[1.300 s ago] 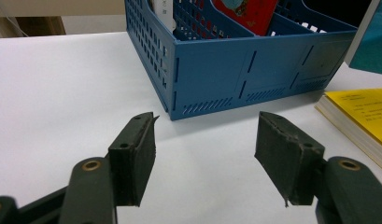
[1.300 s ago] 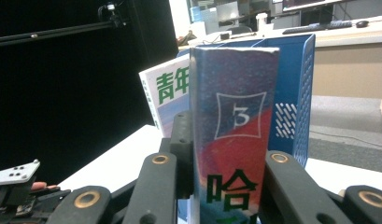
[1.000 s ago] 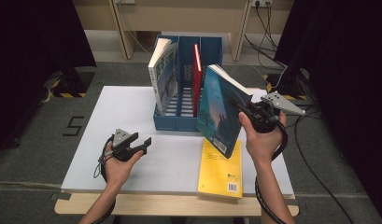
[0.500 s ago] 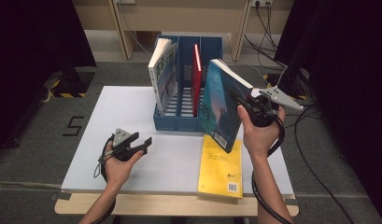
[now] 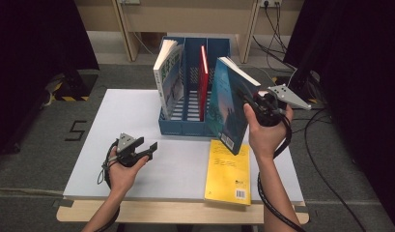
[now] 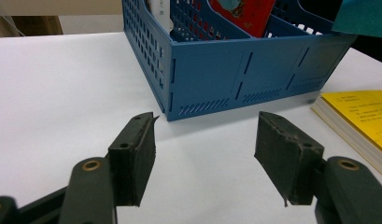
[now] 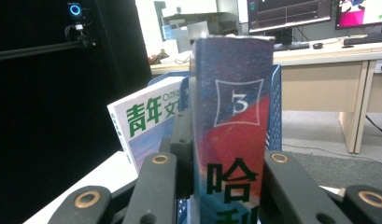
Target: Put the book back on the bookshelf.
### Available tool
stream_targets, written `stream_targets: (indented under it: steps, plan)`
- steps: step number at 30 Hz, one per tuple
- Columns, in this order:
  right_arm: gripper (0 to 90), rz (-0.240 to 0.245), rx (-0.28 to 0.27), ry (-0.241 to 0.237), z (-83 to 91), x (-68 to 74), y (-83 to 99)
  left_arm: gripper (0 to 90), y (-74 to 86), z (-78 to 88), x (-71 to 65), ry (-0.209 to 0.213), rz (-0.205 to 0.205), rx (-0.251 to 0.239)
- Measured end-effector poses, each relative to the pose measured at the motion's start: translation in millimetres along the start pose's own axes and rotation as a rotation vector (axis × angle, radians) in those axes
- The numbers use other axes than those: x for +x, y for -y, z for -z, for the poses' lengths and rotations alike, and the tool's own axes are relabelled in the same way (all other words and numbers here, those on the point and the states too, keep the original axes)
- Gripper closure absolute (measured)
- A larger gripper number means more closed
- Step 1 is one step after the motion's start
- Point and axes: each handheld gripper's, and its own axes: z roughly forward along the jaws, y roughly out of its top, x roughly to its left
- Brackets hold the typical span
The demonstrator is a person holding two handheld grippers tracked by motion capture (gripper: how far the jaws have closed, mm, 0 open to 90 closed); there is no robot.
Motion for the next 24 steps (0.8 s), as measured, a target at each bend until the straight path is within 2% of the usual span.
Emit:
stream_targets:
  steps: [24]
  plan:
    - [75.1, 0.024, -0.026, 0.036, -13.1, 0.7, -16.5, 37.5, 0.3, -1.3, -1.8, 0.007, -0.003, 0.005]
